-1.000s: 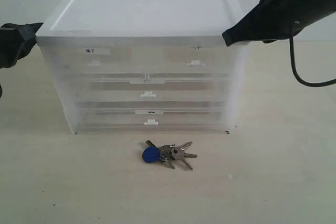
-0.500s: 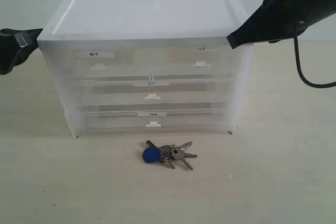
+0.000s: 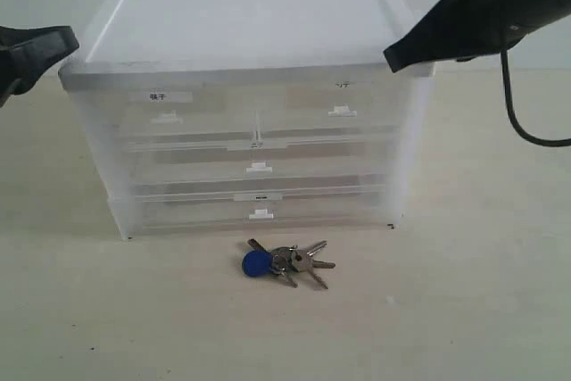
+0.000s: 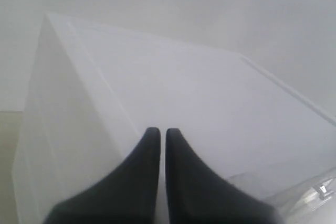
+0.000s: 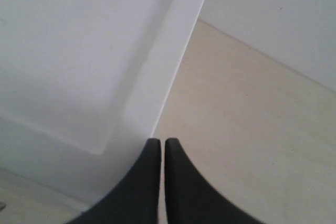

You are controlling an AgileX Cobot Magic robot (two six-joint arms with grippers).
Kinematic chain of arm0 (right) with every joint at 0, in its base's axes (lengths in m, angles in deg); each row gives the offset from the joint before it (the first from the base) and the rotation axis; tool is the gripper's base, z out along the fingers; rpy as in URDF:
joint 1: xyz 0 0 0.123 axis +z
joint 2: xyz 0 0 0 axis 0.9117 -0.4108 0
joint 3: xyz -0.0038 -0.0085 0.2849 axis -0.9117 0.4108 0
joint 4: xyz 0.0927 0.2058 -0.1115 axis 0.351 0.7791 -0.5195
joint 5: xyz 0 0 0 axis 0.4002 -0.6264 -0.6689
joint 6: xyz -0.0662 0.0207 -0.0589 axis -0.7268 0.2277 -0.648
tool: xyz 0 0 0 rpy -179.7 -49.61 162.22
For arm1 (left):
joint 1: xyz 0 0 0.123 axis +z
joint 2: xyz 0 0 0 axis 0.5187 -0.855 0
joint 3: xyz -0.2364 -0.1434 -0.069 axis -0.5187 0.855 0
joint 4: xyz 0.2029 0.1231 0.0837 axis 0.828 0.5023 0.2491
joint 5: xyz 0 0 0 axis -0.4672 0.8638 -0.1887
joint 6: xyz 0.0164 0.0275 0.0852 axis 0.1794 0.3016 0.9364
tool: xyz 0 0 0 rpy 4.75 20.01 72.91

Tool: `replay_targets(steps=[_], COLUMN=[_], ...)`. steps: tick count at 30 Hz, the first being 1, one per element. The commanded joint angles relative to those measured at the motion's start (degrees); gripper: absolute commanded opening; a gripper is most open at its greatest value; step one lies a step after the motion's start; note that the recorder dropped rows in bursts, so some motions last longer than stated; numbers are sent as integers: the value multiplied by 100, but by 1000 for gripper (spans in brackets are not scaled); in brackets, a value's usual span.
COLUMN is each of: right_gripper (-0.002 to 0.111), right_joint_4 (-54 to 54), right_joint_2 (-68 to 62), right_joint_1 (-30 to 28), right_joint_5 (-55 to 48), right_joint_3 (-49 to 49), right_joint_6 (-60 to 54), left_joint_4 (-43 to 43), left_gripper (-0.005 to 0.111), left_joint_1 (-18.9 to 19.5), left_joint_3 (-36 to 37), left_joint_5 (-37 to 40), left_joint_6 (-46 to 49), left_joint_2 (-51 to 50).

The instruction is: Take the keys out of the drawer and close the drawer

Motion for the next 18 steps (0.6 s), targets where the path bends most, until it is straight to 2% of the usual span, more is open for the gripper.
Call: replay_targets(steps=[1,4,10,15,18], right_gripper=[0,0,0,0,0], right_joint_4=[-560,-644,-490,-246,-191], right_joint_2=[573,1043,2132,3329,4061], right_joint_1=[52,52,52,52,52], right_joint_5=[-37,-123,1,783,1370], right_joint_3=[-2,-2,164,771,1214], right_joint_6=[490,655,726,726,751], left_joint_4=[-172,-186,-148,-160,-324], left_gripper=[5,5,5,5,5], left_joint_1=[242,398,409,409,409], left_joint_3=[202,385,788,1238,1607], left_joint_5=[-112,-502,-992,-879,-494], left_joint_6=[15,99,99,99,99], left_joint_2=[261,528,1542,2805,3616])
